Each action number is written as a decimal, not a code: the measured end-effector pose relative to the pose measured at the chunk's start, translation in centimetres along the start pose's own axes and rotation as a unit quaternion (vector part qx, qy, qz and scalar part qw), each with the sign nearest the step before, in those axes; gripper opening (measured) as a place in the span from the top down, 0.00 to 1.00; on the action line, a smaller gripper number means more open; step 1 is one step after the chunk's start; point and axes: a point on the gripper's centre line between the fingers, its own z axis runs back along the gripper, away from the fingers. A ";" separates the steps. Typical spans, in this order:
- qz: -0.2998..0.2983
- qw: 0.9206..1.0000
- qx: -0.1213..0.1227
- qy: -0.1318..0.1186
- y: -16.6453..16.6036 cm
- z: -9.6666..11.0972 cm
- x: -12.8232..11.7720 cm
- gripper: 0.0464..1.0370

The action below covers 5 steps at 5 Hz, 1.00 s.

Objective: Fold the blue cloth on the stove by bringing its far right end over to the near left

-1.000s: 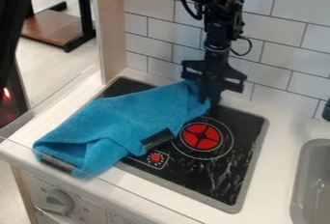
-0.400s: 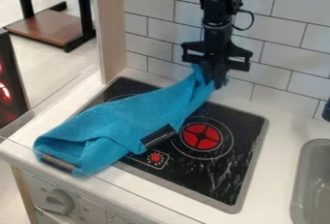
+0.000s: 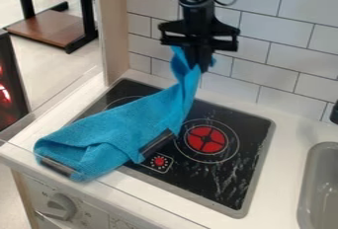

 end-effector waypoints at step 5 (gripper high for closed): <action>0.040 0.997 0.059 0.030 8.6 0.8 -10.8 1.00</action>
